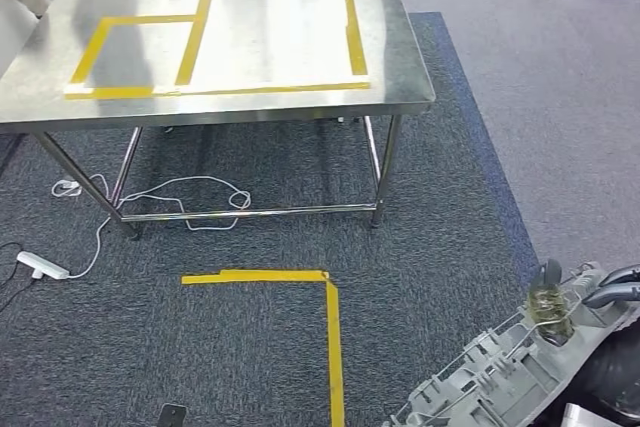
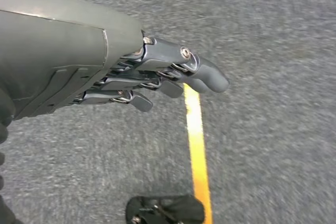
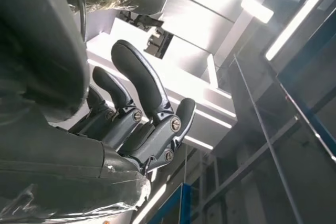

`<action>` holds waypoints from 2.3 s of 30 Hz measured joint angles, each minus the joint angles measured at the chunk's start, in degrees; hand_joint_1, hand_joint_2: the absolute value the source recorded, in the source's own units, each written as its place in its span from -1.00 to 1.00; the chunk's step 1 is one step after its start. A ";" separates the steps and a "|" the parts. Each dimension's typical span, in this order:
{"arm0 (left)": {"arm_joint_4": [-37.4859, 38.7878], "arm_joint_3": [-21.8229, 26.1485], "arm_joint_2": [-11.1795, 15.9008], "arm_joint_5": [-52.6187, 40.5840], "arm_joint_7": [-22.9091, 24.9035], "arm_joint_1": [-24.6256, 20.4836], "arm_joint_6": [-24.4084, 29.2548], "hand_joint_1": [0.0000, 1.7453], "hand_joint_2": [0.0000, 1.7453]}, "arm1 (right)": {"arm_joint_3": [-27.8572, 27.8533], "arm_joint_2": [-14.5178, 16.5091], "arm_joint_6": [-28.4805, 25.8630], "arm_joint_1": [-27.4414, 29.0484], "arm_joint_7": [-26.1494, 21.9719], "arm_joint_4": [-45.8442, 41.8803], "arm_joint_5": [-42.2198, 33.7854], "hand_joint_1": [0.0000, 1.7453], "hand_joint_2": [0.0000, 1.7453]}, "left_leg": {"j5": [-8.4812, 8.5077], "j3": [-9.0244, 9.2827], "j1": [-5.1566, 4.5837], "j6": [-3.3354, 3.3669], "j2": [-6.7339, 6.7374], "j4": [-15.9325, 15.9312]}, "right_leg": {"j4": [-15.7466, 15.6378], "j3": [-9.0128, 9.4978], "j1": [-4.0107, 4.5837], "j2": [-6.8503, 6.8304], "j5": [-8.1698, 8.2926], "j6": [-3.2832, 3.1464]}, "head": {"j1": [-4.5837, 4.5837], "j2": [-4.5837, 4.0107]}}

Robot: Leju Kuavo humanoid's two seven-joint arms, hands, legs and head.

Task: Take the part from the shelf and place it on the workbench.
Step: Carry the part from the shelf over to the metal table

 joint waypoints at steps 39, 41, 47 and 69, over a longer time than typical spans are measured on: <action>0.00 0.07 -0.12 -0.17 0.13 0.09 0.09 -1.00 1.00 | 0.20 -0.48 0.07 0.25 -0.06 -0.08 0.05 1.00 1.00 | 0.12 0.66 0.46 0.08 -4.95 -0.41 | 6.69 -4.53 -1.10 3.70 -0.06 1.01 | 0.09 0.00; 0.00 0.08 -0.16 -0.20 0.13 0.00 -0.01 -1.00 1.00 | 0.23 -0.48 0.08 0.28 0.10 -0.08 0.07 1.00 1.00 | 0.02 0.51 0.40 -0.43 -6.21 -0.17 | 0.56 -1.82 -1.36 5.83 2.23 0.76 | 0.03 0.00; 0.00 0.09 -0.04 -0.21 -0.40 0.34 -1.19 -1.00 1.00 | 0.32 -0.42 0.08 0.28 2.09 -0.08 0.30 1.00 1.00 | -2.11 -1.43 0.60 -2.58 -4.70 3.31 | -1.62 -0.25 -1.48 4.98 2.29 -0.94 | -0.54 0.00; 0.00 0.09 -0.10 -0.22 -0.69 0.41 -1.30 -1.00 1.00 | 0.49 -0.33 0.02 0.37 2.32 0.20 0.50 1.00 1.00 | -0.62 1.43 0.55 -0.03 -1.62 -0.76 | 9.72 -6.88 -1.02 2.52 -0.94 1.09 | -0.44 0.00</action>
